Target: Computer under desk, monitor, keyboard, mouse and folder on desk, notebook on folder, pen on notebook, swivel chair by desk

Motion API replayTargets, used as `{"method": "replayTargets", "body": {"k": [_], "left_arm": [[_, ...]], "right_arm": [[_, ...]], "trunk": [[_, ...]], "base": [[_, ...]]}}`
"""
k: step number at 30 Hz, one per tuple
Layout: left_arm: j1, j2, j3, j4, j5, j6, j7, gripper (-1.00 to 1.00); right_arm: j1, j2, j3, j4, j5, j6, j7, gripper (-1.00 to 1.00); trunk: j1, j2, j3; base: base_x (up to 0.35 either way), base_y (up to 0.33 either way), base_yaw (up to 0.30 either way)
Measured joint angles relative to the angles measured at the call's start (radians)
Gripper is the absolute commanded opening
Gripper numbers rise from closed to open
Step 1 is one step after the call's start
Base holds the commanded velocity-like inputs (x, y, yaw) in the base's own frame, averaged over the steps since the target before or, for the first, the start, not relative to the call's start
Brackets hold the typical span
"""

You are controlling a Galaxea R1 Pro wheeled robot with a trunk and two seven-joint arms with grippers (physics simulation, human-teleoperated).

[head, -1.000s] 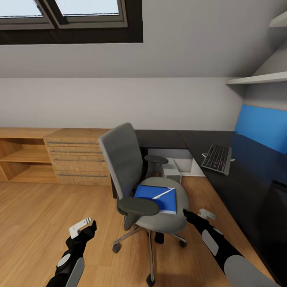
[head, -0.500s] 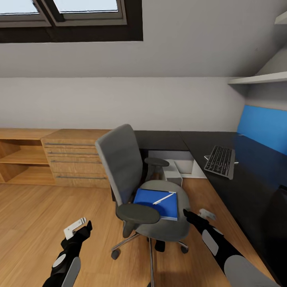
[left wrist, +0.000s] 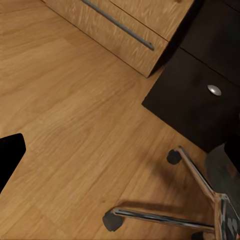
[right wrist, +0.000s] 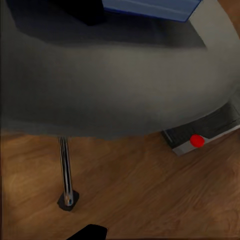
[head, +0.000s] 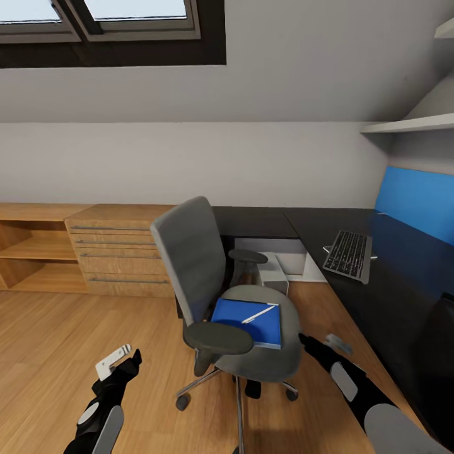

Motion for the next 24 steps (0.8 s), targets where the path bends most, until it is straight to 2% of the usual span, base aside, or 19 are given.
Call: {"method": "replayTargets", "body": {"k": [5,10,24], "left_arm": [[0.0,0.0,0.004,0.0,0.002,0.0,-0.001,1.0],[0.0,0.0,0.005,0.0,0.003,0.0,-0.001,1.0],[0.0,-0.001,0.004,-0.001,0.003,0.0,-0.001,1.0]], "right_arm": [[0.0,-0.012,-0.021,-0.002,-0.019,0.034,0.01,1.0],[0.0,-0.018,-0.03,-0.002,-0.026,0.06,0.054,1.0],[0.0,-0.02,-0.032,-0.003,-0.028,0.069,0.096,1.0]], "trunk": [[0.0,0.0,0.0],[0.0,0.0,0.0],[0.0,0.0,0.0]], "base": [[0.0,0.0,0.0],[0.0,0.0,0.0],[0.0,0.0,0.0]]}}
